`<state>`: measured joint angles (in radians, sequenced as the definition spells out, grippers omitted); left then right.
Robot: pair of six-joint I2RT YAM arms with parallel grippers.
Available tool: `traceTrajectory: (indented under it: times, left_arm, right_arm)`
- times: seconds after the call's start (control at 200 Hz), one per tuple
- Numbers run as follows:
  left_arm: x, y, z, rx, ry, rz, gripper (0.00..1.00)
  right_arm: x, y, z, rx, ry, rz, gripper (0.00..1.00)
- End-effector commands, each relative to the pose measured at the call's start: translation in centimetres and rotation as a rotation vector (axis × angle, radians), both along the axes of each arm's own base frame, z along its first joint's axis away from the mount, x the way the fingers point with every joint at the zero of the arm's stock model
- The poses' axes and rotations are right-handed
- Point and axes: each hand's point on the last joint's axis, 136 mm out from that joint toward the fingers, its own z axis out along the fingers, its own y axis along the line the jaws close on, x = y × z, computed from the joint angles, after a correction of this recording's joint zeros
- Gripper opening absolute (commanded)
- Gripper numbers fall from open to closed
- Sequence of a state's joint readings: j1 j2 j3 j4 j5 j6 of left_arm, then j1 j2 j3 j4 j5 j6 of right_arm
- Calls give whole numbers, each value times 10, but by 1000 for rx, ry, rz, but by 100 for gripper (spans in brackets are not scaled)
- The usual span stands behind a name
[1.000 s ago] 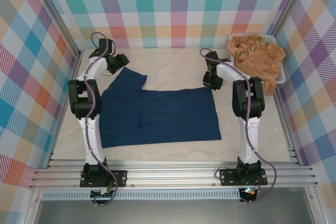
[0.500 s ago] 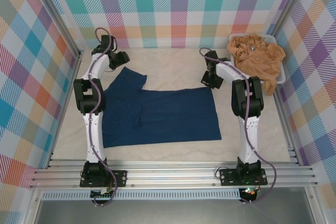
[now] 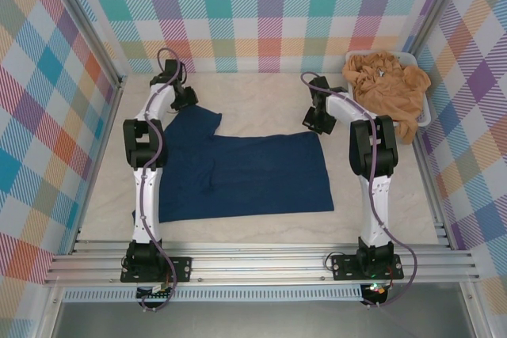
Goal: Fold and stack the t-shirts
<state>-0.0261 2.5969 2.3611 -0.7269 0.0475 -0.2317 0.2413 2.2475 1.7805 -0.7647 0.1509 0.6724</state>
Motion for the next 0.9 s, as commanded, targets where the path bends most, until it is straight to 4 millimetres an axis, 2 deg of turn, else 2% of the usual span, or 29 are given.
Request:
traceTrajectory:
  times: [0.0,0.07,0.18,0.38,0.55,0.68,0.735,0.775,0.895]
  left_arm:
    - [0,-6,-3,16,17,-17,35]
    - [1,-2,-3,33,20,-7,32]
    - [3,-7,-3,11,19,-23,31]
    - [-8,-6,-14,37,93,-15,31]
    - [-13,-8,-18,40,117,-1,22]
    - [-11,-14,-19,30,112,-6,7]
    - [-10,-15,-16,31,103,-5,0]
    - [-7,-16,-11,29,90,-3,0]
    - [8,-23,25,18,-7,-11,0]
  right_arm:
    - [2,2,15,30,-20,-12,0]
    - [2,2,15,32,-19,-14,0]
    - [0,2,16,35,-20,-13,0]
    - [2,3,18,45,-26,-17,0]
    - [2,5,17,54,-26,-22,0]
    - [1,6,18,59,-25,-25,0]
    - [1,5,18,58,-25,-27,0]
    - [0,5,19,57,-28,-28,0]
    - [3,2,26,52,-50,-27,0]
